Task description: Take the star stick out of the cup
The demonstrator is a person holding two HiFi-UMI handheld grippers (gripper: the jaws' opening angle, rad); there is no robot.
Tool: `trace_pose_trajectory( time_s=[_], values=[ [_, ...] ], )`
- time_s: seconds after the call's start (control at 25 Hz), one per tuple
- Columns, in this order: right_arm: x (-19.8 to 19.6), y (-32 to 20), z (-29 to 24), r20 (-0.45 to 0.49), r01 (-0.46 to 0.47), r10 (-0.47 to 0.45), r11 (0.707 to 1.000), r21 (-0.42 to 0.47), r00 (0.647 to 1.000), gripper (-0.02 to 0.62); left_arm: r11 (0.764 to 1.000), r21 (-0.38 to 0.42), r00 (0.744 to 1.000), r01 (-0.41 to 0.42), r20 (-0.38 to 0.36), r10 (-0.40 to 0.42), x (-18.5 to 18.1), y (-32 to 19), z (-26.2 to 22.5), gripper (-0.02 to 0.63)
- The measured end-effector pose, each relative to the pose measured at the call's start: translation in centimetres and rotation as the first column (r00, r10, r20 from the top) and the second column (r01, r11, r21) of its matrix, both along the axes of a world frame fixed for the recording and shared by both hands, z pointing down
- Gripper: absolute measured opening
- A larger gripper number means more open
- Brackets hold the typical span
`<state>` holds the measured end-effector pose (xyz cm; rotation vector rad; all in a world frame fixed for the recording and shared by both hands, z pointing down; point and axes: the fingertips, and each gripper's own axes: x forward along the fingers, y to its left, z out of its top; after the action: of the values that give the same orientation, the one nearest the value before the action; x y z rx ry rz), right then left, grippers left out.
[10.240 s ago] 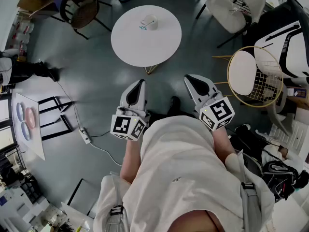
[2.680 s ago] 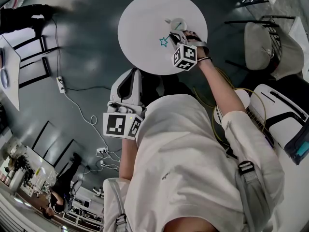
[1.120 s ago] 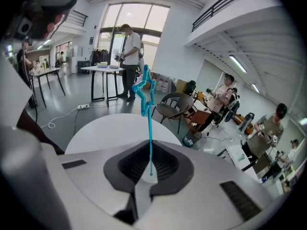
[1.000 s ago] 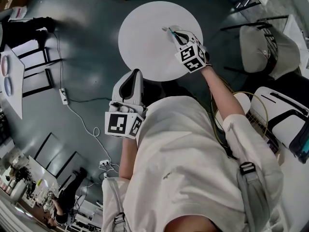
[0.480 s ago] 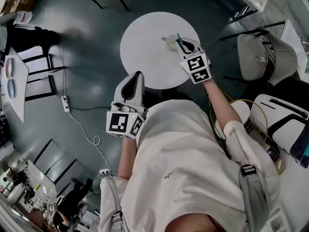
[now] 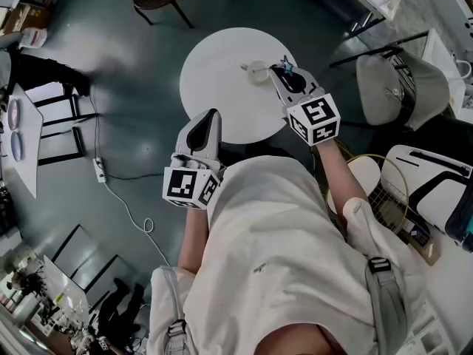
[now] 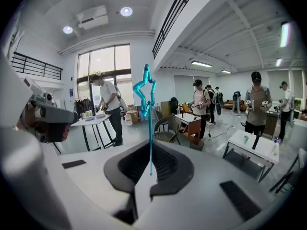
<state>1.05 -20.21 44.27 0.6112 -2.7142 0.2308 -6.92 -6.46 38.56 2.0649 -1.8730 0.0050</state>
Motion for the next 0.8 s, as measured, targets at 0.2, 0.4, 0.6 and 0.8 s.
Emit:
trace_pose_trajectory(
  time_s=[0.2, 0.4, 0.6, 0.8],
  values=[
    [1.5, 0.2, -1.5, 0.051, -0.026, 0.028, 0.999, -0.040, 0.998, 0.020, 1.000, -0.001, 1.000, -0.018, -0.007, 0.018, 0.2, -0.6, 0.3, 0.009],
    [3.3, 0.9, -1.4, 0.091, -0.057, 0.068, 0.992, -0.116, 0.994, 0.020, 0.999, -0.003, 0.999, -0.043, -0.008, 0.043, 0.6, -1.1, 0.6, 0.009],
    [4.9, 1.1, -0.9, 0.108, -0.090, 0.110, 0.981, -0.171, 0.988, 0.020, 0.998, -0.009, 0.998, -0.069, -0.011, 0.069, 1.1, -1.7, 0.8, 0.009],
    [5.6, 1.4, -1.0, 0.115, -0.116, 0.139, 0.977, -0.180, 0.984, 0.020, 0.995, -0.020, 0.995, -0.101, -0.011, 0.101, 1.5, -1.9, 1.2, 0.009]
  ],
)
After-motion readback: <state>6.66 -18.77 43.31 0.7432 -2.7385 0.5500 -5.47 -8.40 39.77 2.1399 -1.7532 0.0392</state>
